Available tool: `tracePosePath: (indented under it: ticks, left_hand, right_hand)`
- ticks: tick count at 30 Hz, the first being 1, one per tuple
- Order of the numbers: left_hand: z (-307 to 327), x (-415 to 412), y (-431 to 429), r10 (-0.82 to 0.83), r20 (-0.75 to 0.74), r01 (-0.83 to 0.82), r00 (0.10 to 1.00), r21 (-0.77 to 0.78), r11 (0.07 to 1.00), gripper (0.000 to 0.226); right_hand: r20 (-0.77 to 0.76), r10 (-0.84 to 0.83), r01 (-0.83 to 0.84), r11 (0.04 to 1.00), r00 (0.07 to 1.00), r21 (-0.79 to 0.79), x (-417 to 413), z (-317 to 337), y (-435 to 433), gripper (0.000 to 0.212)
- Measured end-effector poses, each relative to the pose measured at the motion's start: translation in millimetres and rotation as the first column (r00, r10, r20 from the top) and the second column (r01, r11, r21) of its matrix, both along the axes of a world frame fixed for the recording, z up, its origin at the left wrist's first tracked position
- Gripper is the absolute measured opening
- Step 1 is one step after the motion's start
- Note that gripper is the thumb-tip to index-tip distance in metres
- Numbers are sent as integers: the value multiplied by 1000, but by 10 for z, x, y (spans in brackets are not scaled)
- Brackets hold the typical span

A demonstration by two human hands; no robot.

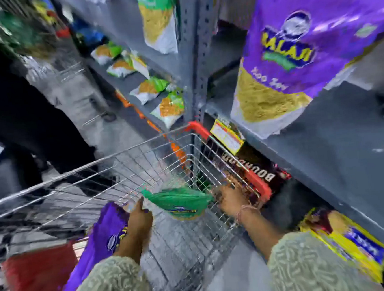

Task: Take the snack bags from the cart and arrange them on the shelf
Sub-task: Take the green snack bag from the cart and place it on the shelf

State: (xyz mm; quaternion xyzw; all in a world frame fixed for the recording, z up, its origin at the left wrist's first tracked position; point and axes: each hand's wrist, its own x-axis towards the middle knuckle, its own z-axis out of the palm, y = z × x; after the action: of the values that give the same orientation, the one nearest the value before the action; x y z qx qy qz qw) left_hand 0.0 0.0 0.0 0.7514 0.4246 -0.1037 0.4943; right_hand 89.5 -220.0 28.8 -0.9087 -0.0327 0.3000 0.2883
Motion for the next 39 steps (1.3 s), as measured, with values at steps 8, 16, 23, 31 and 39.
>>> tracePosePath:
  ticks: [8,16,23,31,39]
  left_hand:
    - [-191,261,3,-36,70,21,997,203,979,40]
    - [477,286,-222,365,485,-222,795,-328,918,33]
    - [1805,398,-933,273,787,74,554,-373,925,20]
    - [2507,813,-2713,234,841,501,488,-489,714,26]
    - [2542,794,-4899,41,758,705,650,-622,341,10]
  right_hand:
    - [-48,-226,228,972,973,54,72,-267,257,15]
    - [-84,-555,482,627,828,613,-4,443,49,13]
    - [-339,-700,427,-53,629,903,-343,1540,-695,16]
    - [-280,-904,191,-228,322,955,-697,2455,-2329,18]
    - [-250,-968,2,-250,35,968,-1249,2504,-4187,24]
